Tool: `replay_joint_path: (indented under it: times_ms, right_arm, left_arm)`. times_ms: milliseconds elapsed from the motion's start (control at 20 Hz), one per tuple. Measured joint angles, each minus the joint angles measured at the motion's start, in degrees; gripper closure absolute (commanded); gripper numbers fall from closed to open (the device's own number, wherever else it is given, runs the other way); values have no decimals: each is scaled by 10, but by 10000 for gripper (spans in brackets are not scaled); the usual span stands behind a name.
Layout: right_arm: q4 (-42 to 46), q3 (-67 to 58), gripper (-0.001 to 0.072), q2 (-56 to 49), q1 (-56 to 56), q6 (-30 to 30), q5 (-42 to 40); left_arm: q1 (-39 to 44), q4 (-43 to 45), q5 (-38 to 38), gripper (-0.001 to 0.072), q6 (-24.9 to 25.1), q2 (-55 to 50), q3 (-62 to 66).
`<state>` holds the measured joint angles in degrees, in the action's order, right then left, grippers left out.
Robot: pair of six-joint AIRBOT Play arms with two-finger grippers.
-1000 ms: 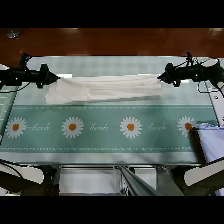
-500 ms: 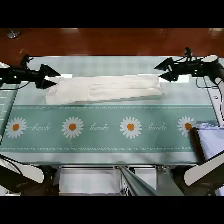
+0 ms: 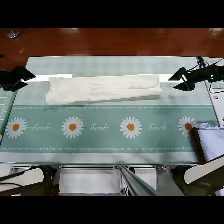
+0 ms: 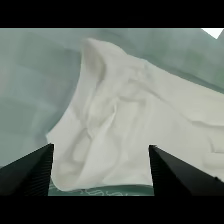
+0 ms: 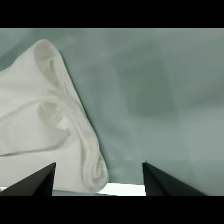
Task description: Fold the shirts.
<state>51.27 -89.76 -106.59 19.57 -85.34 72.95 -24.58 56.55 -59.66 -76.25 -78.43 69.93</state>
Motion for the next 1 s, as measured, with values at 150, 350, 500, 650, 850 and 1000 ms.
replay_joint_path:
  times_ms: [150, 350, 500, 650, 850, 1000]
  right_arm:
    - [-16, 11, 87, -17, -19, -2, -17]
    - [-61, 13, 88, -39, -52, 5, -35]
    - [-75, 6, 507, -54, -76, 7, -41]
    - [-68, -1, 686, -56, -89, 7, -37]
    - [-31, -11, 687, -7, -89, 18, 10]
    - [29, 31, 688, 88, -85, 33, 42]
  left_arm:
    - [43, 0, 54, 7, 15, 75, -80]
    - [107, -24, 83, 8, 23, 105, -117]
    - [154, -47, 100, 10, 26, 101, -125]
    - [192, -59, 103, 667, 28, 90, -126]
    - [230, -74, 99, 680, 41, 82, -113]
    - [277, -88, 98, 680, 59, 80, -94]
